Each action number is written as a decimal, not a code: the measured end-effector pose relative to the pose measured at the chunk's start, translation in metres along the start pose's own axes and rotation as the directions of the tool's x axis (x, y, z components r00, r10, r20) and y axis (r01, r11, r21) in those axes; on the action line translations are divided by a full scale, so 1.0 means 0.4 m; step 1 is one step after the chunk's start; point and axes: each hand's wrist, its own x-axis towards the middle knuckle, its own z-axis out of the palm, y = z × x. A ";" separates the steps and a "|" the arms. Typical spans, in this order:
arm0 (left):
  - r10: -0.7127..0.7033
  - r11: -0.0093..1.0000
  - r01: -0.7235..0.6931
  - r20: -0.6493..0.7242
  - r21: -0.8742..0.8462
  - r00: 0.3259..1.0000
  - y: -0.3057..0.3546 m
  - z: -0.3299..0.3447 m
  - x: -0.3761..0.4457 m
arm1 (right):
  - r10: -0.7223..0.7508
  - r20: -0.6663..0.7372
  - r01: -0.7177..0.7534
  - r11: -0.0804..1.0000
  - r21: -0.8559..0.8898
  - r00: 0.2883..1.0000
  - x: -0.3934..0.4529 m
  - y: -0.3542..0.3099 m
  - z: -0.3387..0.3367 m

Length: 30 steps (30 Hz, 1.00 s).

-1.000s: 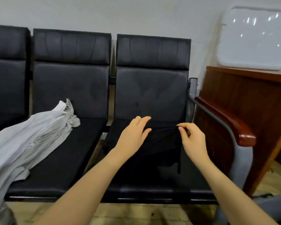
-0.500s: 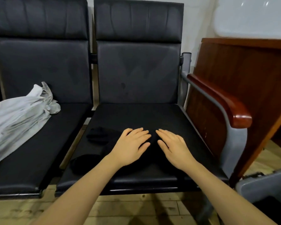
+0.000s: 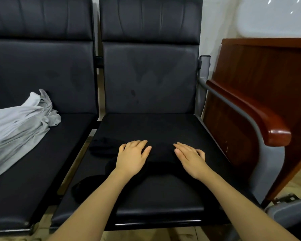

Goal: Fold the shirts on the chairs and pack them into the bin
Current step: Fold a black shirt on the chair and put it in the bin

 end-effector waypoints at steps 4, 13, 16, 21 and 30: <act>0.151 0.977 -0.189 -0.305 -0.101 0.940 0.003 -0.014 0.000 | -0.067 -0.232 0.098 0.987 0.124 0.970 -0.032 -0.016 -0.022; 0.381 0.918 -0.388 -0.092 -0.079 0.920 0.023 -0.008 -0.054 | -0.053 -0.113 0.068 0.989 0.134 0.992 -0.064 -0.002 -0.033; 0.368 0.920 -0.380 -0.127 -0.091 0.921 0.020 -0.001 -0.046 | -0.011 -0.052 0.016 0.995 0.094 0.999 -0.062 0.004 -0.028; 0.231 0.914 -0.282 -0.198 -0.290 0.952 0.024 -0.019 -0.034 | -0.021 -0.104 0.038 0.987 0.159 0.994 -0.060 0.009 -0.034; 0.037 0.815 -0.175 -0.252 -0.552 0.967 0.075 -0.123 -0.018 | 0.046 -0.451 0.282 0.724 0.630 0.891 -0.052 -0.072 -0.092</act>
